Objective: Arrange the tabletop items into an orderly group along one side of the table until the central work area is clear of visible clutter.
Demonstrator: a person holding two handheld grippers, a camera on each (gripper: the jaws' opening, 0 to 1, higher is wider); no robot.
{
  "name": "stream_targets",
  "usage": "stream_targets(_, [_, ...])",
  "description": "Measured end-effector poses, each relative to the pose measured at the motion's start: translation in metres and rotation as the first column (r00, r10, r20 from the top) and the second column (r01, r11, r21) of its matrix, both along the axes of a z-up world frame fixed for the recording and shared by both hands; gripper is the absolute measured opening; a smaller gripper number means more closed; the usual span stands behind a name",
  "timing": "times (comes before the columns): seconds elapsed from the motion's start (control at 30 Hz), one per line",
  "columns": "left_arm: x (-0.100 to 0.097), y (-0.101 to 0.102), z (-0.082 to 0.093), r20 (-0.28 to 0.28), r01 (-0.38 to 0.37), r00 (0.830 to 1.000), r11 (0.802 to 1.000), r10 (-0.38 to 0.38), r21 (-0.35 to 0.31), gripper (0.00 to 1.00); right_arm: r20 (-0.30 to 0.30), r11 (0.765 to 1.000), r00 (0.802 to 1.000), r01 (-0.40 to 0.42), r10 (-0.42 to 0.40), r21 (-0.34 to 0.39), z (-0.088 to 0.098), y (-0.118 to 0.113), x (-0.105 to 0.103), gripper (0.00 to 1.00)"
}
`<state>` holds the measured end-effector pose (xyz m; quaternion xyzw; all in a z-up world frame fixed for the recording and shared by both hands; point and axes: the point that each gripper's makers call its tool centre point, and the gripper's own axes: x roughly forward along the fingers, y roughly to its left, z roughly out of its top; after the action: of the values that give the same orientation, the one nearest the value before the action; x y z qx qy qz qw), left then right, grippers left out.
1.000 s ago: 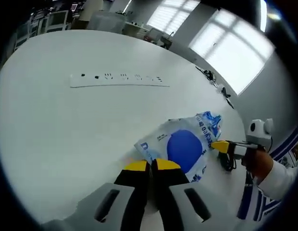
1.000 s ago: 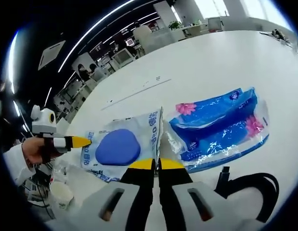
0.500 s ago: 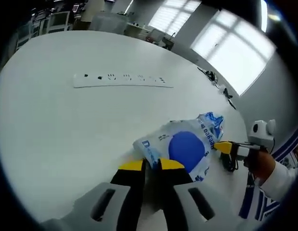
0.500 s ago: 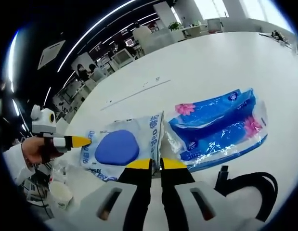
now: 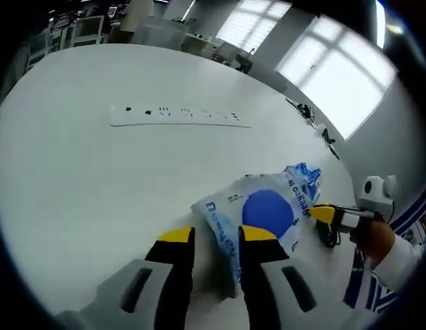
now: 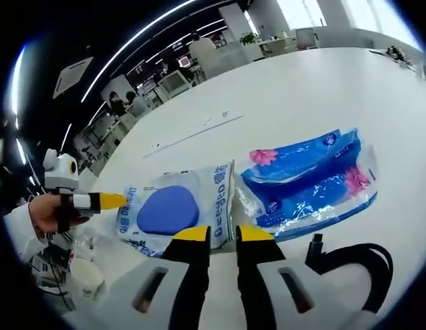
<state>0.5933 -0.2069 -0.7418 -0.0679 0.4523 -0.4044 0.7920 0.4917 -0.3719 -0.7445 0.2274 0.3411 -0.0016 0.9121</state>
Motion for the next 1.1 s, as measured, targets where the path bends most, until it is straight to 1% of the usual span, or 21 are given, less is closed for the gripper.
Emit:
stream_targets(0.33, [-0.001, 0.001, 0.006, 0.012, -0.002, 1.0, 1.0, 0.002, -0.002, 0.29, 0.004, 1.0, 1.0, 0.002, -0.002, -0.007, 0.004, 0.0, -0.004, 0.19])
stream_targets(0.63, [-0.002, 0.004, 0.012, 0.022, -0.007, 1.0, 1.0, 0.007, -0.003, 0.33, 0.009, 1.0, 1.0, 0.004, -0.004, -0.019, 0.012, 0.0, -0.008, 0.23])
stream_targets(0.73, [-0.002, 0.005, 0.015, 0.025, -0.008, 1.0, 1.0, 0.008, -0.003, 0.35, 0.014, 1.0, 1.0, 0.004, -0.004, -0.019, 0.015, 0.0, -0.01, 0.24])
stream_targets(0.93, [0.0, 0.008, 0.024, 0.038, -0.018, 0.999, 1.0, 0.018, -0.011, 0.39, 0.024, 1.0, 1.0, 0.002, -0.002, -0.027, 0.021, 0.0, -0.011, 0.25])
stream_targets(1.1, [0.0, 0.013, 0.031, 0.05, -0.024, 0.998, 1.0, 0.025, -0.015, 0.42, 0.036, 0.999, 0.999, -0.006, 0.007, -0.037, 0.029, 0.001, -0.011, 0.29])
